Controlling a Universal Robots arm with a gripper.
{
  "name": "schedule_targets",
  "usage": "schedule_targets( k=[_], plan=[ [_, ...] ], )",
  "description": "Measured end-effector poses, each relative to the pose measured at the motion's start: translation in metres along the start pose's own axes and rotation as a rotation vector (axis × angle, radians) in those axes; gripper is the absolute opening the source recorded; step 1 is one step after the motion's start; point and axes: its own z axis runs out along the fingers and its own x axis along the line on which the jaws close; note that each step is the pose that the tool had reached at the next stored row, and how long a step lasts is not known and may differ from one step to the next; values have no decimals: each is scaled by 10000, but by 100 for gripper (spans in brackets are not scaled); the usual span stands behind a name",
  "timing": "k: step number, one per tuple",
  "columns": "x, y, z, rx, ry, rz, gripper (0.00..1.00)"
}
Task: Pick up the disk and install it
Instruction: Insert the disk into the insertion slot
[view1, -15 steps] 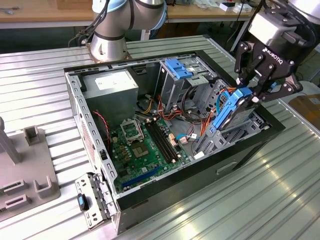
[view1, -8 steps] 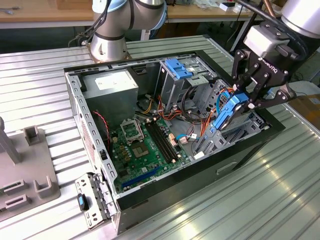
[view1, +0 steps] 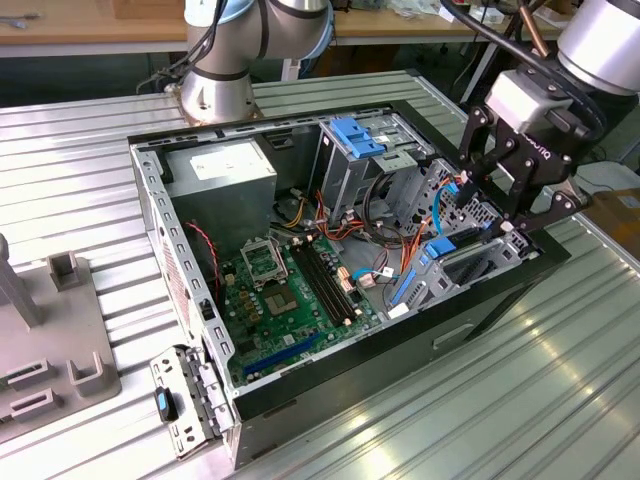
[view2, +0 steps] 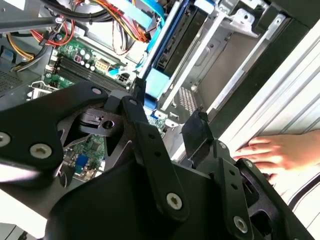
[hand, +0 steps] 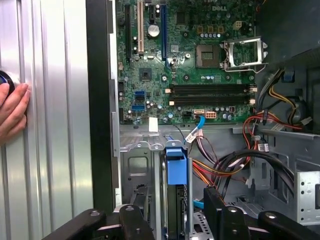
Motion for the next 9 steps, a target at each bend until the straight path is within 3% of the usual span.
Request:
schedule_targets(
  k=[4,9],
  plan=[
    [-9,-130,2,0,-2,0,56],
    [-87,-142,17,0,1,-1,56]
  ],
)
